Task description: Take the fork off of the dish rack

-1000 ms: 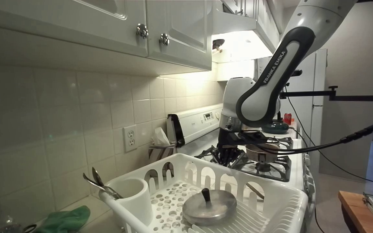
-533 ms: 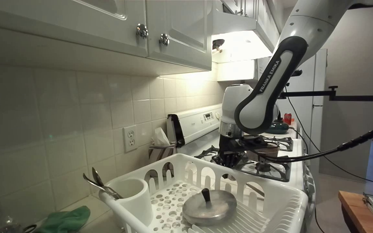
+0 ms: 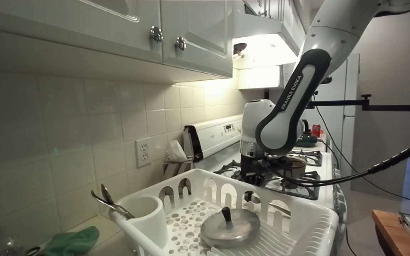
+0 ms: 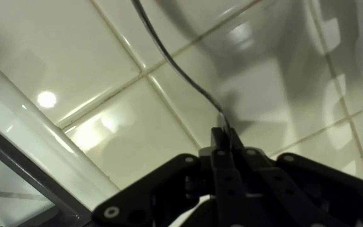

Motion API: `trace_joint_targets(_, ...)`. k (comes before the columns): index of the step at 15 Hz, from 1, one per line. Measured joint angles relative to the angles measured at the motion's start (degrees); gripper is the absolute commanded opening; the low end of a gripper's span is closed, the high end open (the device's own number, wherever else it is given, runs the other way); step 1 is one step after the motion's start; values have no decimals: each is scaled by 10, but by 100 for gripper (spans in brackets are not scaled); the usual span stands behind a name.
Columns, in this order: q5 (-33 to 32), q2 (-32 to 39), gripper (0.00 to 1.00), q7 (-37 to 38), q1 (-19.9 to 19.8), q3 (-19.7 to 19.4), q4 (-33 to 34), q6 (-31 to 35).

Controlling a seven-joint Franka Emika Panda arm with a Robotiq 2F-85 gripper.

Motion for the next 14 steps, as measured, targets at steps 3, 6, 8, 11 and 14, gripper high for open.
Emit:
trace_joint_targets(3,0,10,1,-3,3,-1,5,0)
trace_joint_targets(6,0,16,3,-7,6,-2,10,0)
trace_joint_targets(8,0,17,30,-9,7,-2,10,0)
trace_joint_targets(11,0,17,50,-10,9,-4,11,0)
trace_joint_targets(14,0,17,70,-10,14,-8,12,0)
